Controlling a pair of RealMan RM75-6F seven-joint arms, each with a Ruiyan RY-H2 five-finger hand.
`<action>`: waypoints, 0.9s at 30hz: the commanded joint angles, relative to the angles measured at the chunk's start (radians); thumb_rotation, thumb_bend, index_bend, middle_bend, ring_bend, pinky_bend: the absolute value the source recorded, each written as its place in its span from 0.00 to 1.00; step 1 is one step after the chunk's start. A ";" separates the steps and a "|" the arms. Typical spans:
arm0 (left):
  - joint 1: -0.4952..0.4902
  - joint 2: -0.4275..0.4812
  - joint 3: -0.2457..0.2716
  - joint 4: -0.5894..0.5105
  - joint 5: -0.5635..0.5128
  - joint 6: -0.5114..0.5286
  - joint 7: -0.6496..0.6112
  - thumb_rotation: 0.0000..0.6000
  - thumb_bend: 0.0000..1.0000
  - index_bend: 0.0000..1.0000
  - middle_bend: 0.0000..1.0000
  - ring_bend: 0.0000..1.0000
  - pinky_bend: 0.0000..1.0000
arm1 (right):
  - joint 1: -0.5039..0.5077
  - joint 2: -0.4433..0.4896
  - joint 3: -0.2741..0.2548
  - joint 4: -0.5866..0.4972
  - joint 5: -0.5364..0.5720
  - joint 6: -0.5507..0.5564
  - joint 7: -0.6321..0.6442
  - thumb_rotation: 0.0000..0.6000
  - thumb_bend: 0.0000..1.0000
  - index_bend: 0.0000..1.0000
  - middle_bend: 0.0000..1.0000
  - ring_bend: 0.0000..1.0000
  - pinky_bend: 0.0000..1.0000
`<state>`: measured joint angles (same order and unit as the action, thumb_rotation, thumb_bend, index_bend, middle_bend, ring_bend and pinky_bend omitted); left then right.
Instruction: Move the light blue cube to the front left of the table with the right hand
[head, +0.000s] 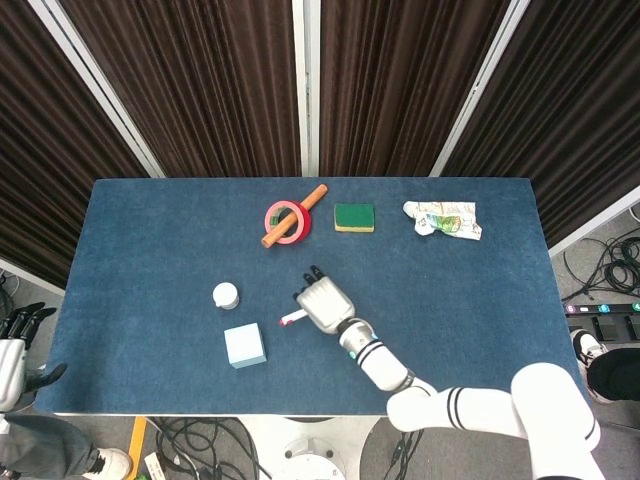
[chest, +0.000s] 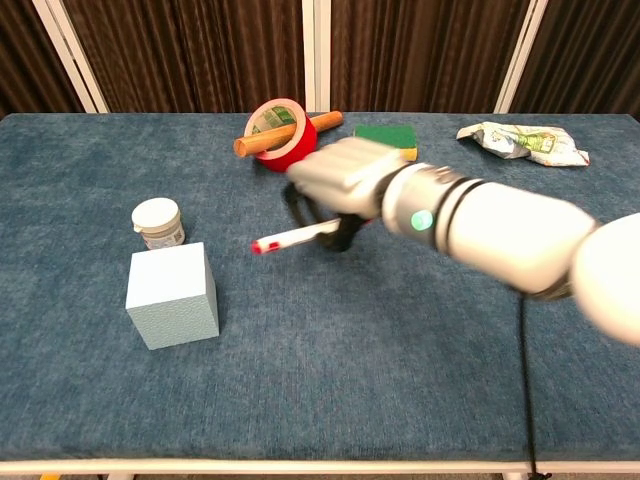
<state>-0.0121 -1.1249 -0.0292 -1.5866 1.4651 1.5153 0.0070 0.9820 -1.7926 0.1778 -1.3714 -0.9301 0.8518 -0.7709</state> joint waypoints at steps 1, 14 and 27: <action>-0.006 -0.002 -0.003 0.001 0.005 -0.002 0.000 1.00 0.19 0.26 0.26 0.18 0.26 | -0.061 0.123 -0.055 -0.054 0.017 0.043 -0.005 1.00 0.45 0.58 0.52 0.17 0.11; -0.023 0.001 -0.008 -0.027 0.024 -0.002 0.028 1.00 0.19 0.26 0.26 0.18 0.26 | -0.126 0.215 -0.149 -0.033 0.073 0.022 0.010 1.00 0.41 0.32 0.38 0.09 0.08; -0.027 -0.004 -0.017 -0.018 0.003 -0.009 0.018 1.00 0.19 0.26 0.26 0.18 0.26 | -0.355 0.524 -0.165 -0.300 -0.186 0.336 0.330 1.00 0.30 0.11 0.24 0.03 0.06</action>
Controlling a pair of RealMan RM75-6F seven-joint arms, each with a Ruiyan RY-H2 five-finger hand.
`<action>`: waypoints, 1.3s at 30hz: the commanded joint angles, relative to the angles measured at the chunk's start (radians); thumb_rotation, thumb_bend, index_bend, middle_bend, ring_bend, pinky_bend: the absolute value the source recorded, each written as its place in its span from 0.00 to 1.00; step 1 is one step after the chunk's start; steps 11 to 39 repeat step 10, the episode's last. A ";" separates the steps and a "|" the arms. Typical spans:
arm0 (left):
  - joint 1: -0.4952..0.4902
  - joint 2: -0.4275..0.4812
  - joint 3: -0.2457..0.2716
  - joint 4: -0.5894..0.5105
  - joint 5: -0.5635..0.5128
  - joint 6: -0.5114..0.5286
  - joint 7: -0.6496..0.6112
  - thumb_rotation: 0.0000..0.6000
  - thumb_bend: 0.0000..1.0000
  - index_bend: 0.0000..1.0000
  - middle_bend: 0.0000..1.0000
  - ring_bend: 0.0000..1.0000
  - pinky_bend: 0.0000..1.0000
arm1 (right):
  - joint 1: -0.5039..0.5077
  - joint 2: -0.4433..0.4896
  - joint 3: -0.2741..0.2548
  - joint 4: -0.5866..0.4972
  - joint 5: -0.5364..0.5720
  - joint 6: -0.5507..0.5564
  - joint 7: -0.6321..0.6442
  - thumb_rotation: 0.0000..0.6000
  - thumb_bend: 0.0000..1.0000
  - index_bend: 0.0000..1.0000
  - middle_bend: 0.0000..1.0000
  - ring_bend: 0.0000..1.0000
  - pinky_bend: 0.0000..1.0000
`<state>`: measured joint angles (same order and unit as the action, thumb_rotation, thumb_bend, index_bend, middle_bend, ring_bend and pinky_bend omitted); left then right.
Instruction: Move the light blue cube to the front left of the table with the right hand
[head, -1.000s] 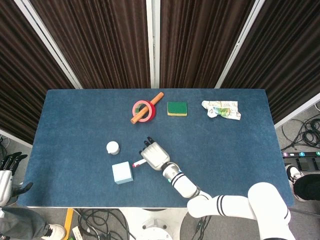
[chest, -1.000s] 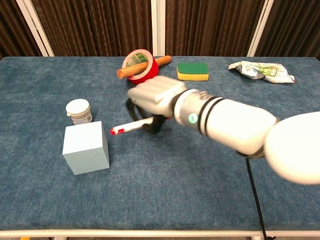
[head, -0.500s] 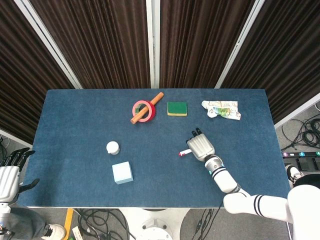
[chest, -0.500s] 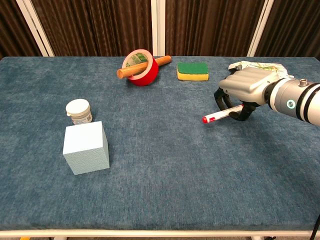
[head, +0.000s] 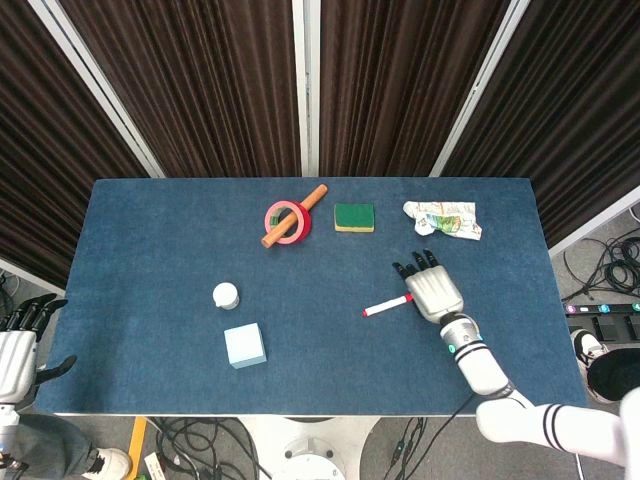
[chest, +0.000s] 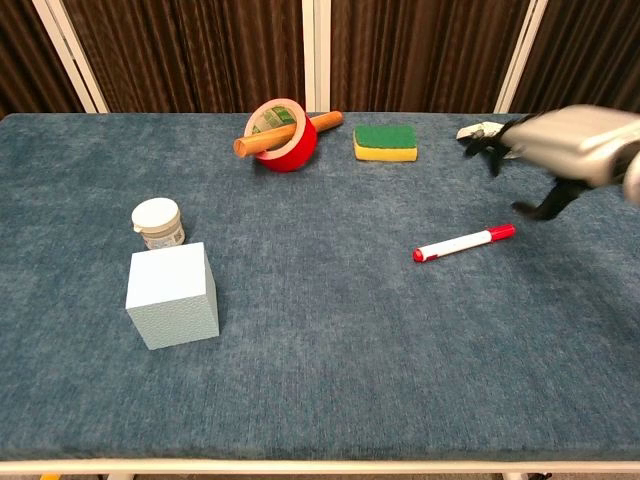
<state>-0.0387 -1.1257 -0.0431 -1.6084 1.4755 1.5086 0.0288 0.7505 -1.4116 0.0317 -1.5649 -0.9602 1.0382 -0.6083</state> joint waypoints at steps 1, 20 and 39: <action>-0.002 -0.005 -0.007 0.005 -0.013 -0.005 -0.004 1.00 0.19 0.26 0.26 0.18 0.26 | -0.149 0.176 -0.028 -0.119 -0.194 0.178 0.210 1.00 0.26 0.10 0.23 0.02 0.06; -0.029 -0.016 -0.028 0.002 -0.037 -0.034 0.020 1.00 0.19 0.26 0.26 0.18 0.26 | -0.415 0.354 -0.127 -0.167 -0.399 0.461 0.459 1.00 0.17 0.09 0.20 0.00 0.06; -0.029 -0.016 -0.028 0.002 -0.037 -0.034 0.020 1.00 0.19 0.26 0.26 0.18 0.26 | -0.415 0.354 -0.127 -0.167 -0.399 0.461 0.459 1.00 0.17 0.09 0.20 0.00 0.06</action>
